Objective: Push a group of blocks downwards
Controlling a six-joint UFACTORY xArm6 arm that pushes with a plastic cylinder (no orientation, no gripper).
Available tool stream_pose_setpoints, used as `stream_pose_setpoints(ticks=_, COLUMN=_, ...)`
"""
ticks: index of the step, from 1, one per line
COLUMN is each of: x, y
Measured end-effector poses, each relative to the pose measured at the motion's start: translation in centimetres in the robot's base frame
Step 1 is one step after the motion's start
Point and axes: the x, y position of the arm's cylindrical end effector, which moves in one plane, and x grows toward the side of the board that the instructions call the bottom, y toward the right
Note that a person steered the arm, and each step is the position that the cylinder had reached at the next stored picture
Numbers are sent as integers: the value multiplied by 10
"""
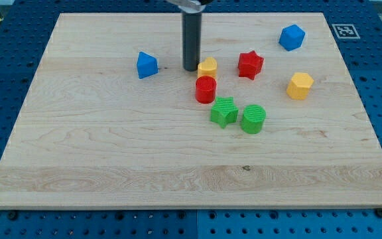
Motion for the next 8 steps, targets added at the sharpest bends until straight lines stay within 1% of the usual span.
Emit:
stream_pose_setpoints(ticks=1, x=1, y=-36)
stream_pose_setpoints(ticks=2, x=20, y=-28)
stream_pose_setpoints(ticks=3, x=31, y=14)
stream_pose_setpoints(ticks=4, x=20, y=50)
stream_pose_setpoints(ticks=5, x=-22, y=57)
stream_pose_setpoints(ticks=6, x=-21, y=50)
stream_pose_setpoints(ticks=7, x=-30, y=39)
stream_pose_setpoints(ticks=8, x=-53, y=92)
